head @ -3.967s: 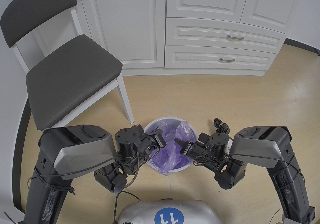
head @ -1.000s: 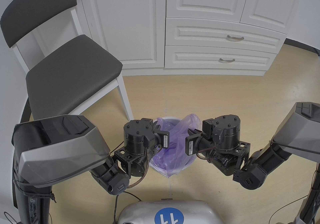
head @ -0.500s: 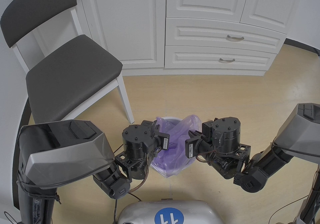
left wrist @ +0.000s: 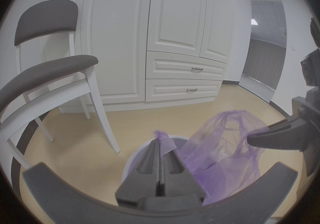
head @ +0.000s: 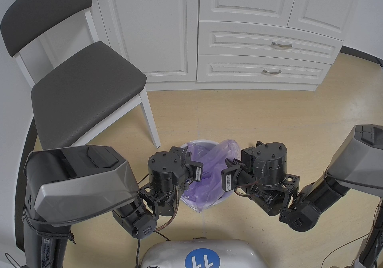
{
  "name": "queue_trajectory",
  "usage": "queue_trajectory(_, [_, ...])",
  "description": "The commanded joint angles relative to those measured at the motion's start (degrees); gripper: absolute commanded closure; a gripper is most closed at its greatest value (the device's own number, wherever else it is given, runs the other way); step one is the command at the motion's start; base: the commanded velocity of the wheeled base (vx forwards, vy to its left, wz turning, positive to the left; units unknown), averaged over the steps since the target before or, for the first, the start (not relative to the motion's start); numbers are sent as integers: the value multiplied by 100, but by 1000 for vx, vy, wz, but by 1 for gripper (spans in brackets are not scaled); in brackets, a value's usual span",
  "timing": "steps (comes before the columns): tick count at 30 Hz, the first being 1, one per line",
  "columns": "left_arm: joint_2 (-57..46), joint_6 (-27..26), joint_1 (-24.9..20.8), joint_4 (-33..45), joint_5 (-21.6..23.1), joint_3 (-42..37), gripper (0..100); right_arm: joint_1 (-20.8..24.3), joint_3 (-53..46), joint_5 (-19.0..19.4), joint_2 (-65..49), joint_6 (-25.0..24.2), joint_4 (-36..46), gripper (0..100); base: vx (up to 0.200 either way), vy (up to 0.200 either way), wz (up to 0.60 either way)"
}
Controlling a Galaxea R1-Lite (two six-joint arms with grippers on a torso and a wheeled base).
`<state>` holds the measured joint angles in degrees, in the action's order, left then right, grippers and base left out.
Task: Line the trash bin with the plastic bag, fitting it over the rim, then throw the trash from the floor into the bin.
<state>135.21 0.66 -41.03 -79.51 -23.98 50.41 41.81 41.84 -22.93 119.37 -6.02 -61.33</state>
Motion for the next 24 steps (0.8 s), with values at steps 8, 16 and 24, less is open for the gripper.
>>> queue_trajectory(8, [32, 4, 25, -3, 16, 4, 100, -24, -44, -1, -1, 66, -2, 100, 0, 0, 0])
queue_trajectory(16, [59, 13, 131, -100, 104, -13, 100, -130, -238, 69, -89, 259, -10, 100, 0, 0, 0])
queue_trajectory(24, [41, 4, 227, -293, 324, -128, 100, -349, -440, 96, -318, 488, -10, 100, 0, 0, 0])
